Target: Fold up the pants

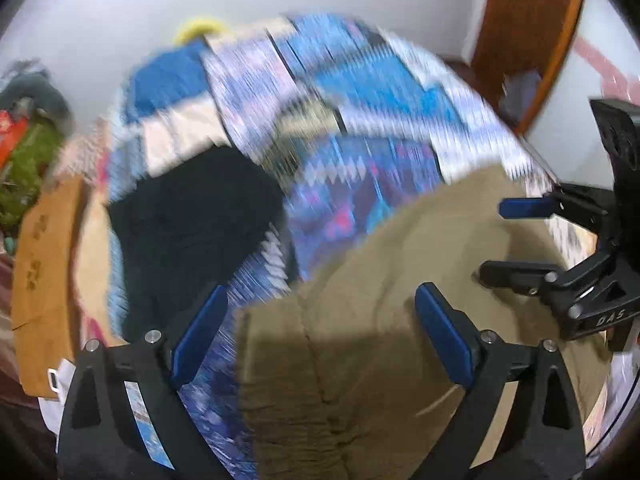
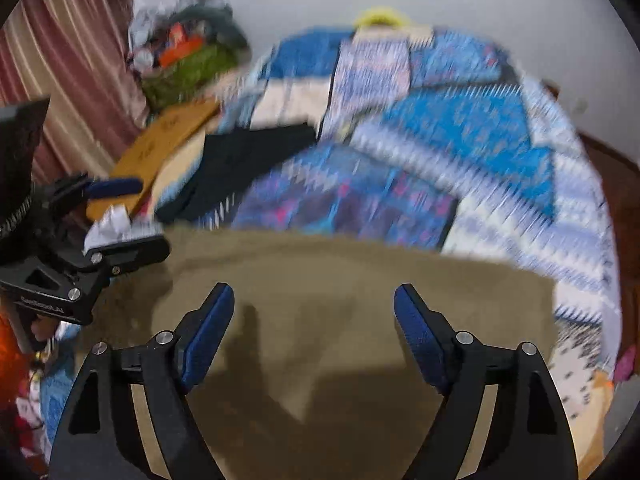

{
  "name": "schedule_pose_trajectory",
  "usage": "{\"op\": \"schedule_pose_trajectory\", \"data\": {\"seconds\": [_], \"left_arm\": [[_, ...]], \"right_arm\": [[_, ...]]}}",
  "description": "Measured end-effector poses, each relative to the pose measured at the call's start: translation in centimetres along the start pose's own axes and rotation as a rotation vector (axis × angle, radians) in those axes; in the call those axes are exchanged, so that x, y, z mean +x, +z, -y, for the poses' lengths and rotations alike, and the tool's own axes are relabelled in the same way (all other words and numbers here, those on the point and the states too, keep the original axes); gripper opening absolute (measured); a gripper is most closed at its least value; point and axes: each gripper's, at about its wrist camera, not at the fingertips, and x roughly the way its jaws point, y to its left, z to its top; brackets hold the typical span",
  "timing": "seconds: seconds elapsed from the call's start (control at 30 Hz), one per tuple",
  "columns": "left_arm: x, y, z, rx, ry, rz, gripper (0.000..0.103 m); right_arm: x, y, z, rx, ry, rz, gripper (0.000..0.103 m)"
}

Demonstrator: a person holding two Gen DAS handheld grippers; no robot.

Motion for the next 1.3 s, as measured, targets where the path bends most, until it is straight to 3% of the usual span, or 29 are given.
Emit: {"op": "schedule_pose_trajectory", "data": {"seconds": [0.07,0.13,0.27,0.47,0.77,1.03,1.13,1.3], "left_arm": [[1.9,-1.3,0.7,0.052,0.012,-0.075,0.096],[1.6,-2.6,1.2,0.062,0.028,-0.031,0.096],[0.5,-3.2,1.4,0.067,0.046,-0.021,0.096],[-1.5,-5.0,2.1,0.102,0.126,0.035,0.096],[-4.0,-8.6,2.5,0.122,0.178,0.07,0.096],[-7.2,-10.9,1.5,0.014,0.174,0.109,0.096],[-8.6,-11.4,1.0,-0.017,0.175,0.132,0.096],[-10.9,-11.8,-0.1,-0.122,0.136,0.171,0.096]], "right_arm": [[1.7,-1.1,0.1,-0.021,-0.001,-0.078,0.079],[1.8,-2.4,0.0,-0.02,0.002,-0.063,0.08],[0.5,-3.4,0.2,0.019,0.014,-0.056,0.08],[-1.5,-6.3,-0.4,-0.005,-0.064,-0.031,0.08],[-5.4,-11.8,0.2,0.085,-0.127,0.028,0.081],[-7.2,-14.7,0.5,0.207,-0.159,0.094,0.083],[-7.9,-14.6,-0.1,0.177,-0.191,0.101,0.083],[-10.3,-13.2,-2.0,0.131,-0.197,0.212,0.083]]}}
